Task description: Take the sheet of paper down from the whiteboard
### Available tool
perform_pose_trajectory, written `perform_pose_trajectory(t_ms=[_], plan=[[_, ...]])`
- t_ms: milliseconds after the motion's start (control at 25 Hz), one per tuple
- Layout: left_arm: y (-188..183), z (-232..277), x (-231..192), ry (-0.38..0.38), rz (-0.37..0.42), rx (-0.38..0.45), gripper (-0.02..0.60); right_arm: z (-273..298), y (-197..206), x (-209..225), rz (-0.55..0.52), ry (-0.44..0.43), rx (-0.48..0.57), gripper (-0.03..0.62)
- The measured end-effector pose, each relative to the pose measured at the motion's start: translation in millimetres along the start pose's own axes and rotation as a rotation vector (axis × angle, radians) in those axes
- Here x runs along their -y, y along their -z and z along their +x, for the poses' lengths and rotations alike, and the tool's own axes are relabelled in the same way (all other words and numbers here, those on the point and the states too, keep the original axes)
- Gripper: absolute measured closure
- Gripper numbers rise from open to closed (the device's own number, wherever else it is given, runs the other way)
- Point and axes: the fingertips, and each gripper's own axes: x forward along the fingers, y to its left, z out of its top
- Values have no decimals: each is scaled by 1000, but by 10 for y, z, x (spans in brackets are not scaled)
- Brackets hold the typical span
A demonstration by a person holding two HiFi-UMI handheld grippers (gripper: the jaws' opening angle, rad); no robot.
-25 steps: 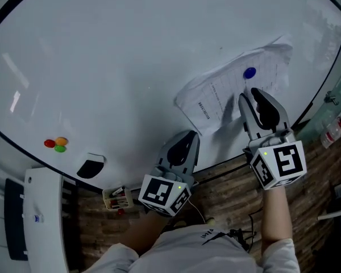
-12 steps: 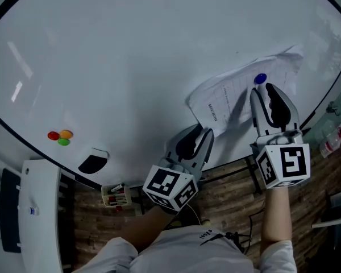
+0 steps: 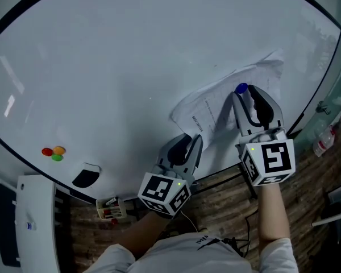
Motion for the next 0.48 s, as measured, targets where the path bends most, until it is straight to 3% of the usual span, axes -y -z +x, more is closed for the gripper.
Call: perform_pose_trajectory(t_ms=[160, 480], plan=[[-24, -15, -39, 2, 10, 6, 534, 48, 46, -5, -3, 5, -11, 451], [-25, 0, -48, 15, 35, 1, 569, 48, 31, 8, 17, 4, -15, 464]])
